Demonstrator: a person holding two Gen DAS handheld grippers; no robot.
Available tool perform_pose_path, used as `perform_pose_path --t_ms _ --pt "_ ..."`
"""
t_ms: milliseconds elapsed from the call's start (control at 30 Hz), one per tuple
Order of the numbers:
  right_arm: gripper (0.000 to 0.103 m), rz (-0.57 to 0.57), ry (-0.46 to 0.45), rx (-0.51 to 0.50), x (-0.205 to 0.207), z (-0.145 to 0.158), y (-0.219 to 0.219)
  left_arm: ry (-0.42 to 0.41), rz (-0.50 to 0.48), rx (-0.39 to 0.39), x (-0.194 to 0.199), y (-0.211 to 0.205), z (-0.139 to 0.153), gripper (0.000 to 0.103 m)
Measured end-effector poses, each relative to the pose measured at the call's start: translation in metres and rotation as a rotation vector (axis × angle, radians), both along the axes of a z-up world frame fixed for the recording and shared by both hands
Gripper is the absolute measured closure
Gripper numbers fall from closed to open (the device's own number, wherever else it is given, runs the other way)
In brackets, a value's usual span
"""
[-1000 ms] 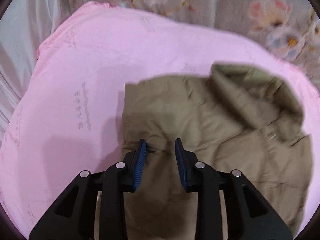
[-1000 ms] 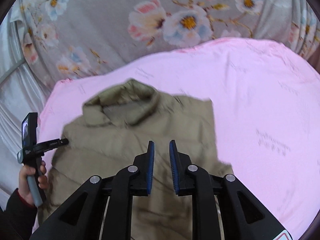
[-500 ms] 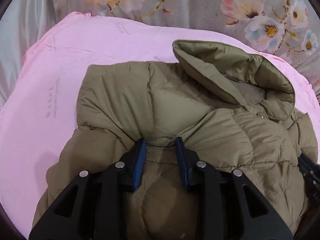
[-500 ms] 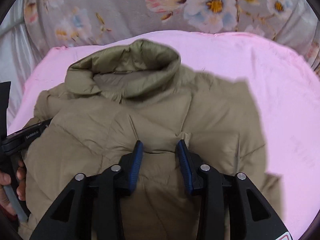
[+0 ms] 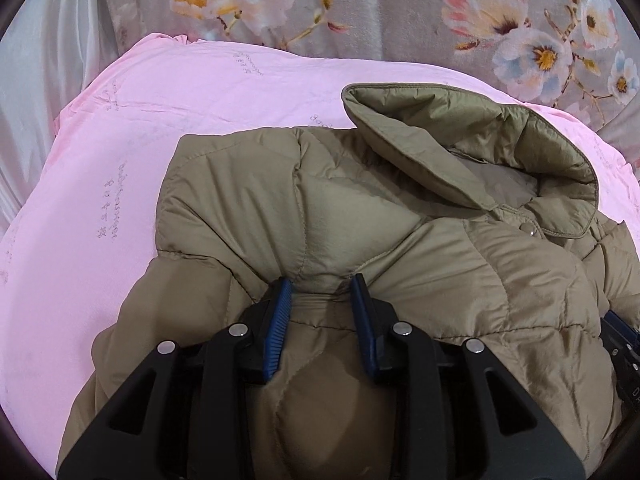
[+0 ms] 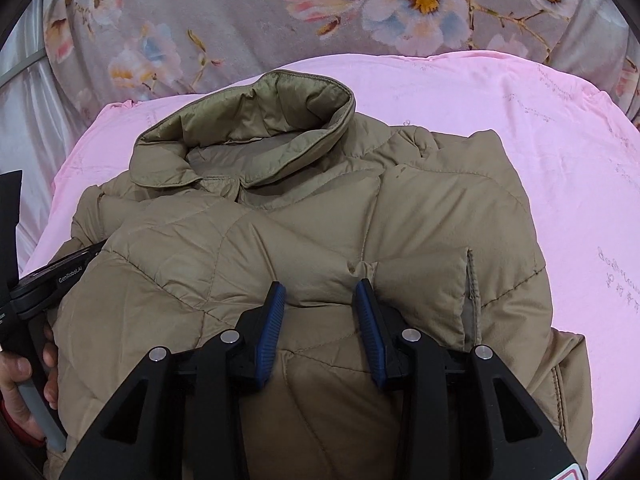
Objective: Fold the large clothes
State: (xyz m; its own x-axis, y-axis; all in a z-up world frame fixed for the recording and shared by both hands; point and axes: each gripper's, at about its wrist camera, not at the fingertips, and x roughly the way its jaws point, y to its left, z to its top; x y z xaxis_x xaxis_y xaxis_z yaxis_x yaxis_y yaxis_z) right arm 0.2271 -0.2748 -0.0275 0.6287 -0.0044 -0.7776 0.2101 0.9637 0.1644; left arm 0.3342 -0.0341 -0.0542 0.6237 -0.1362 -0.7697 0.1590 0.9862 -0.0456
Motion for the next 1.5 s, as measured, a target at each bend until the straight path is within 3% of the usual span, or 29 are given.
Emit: perform_pose_path --t_ms 133,200,267,333,433,500,533,567,600,633,667,767,867,933,1100,1300,1400,1500 --pt "0.063 -0.003 0.019 0.047 0.001 0.013 -0.007 0.041 -0.017 -0.037 0.003 0.005 0.013 0.071" --pt "0.062 -0.012 -0.027 0.152 0.002 0.03 -0.016 0.043 -0.02 -0.129 0.008 0.015 0.037 0.063" --pt "0.054 -0.031 -0.064 0.233 0.011 0.045 -0.027 0.019 -0.013 -0.184 0.014 0.019 0.06 0.044" --pt "0.044 -0.042 -0.068 0.327 0.028 0.049 -0.036 0.011 -0.019 -0.228 0.029 0.014 0.079 0.037" --pt "0.044 -0.092 -0.061 0.42 0.054 0.039 -0.047 0.087 -0.017 -0.273 0.059 -0.002 0.08 0.037" --pt "0.044 -0.121 -0.032 0.493 0.072 0.023 -0.051 0.18 -0.021 -0.314 0.079 -0.017 0.064 0.039" --pt "0.044 -0.117 -0.014 0.515 0.08 0.017 -0.052 0.215 -0.027 -0.316 0.085 -0.024 0.055 0.046" --pt "0.046 -0.106 0.013 0.527 0.089 0.008 -0.05 0.235 -0.032 -0.31 0.087 -0.03 0.05 0.06" --pt "0.065 -0.093 0.032 0.523 0.095 0.002 -0.049 0.255 -0.037 -0.297 0.088 -0.036 0.043 0.069" --pt "0.095 -0.078 0.05 0.501 0.098 0.0 -0.046 0.271 -0.04 -0.272 0.09 -0.042 0.036 0.085" --pt "0.098 -0.062 0.034 0.464 0.096 0.003 -0.043 0.269 -0.037 -0.265 0.089 -0.042 0.034 0.088" --pt "0.099 -0.02 -0.052 0.306 0.08 0.019 -0.031 0.198 -0.066 -0.211 0.078 -0.04 0.039 0.096" --pt "0.099 0.0 0.015 0.155 0.085 -0.001 -0.017 0.181 -0.085 -0.159 0.07 -0.041 0.025 0.096" --pt "0.1 -0.005 0.041 0.153 0.088 -0.015 -0.017 0.165 -0.095 -0.143 0.066 -0.041 0.011 0.096" --pt "0.101 -0.002 0.035 0.112 0.089 -0.023 -0.013 0.112 -0.103 -0.105 0.06 -0.044 0.01 0.096" --pt "0.103 -0.004 0.028 0.147 0.088 -0.028 -0.019 0.091 -0.101 -0.091 0.059 -0.047 0.009 0.095" --pt "0.098 0.013 0.051 0.177 0.082 -0.02 -0.024 0.118 -0.112 -0.161 0.058 -0.03 0.02 0.094" --pt "0.087 0.004 0.011 0.192 0.065 0.006 -0.037 0.078 -0.12 -0.161 0.052 -0.014 0.047 0.084"
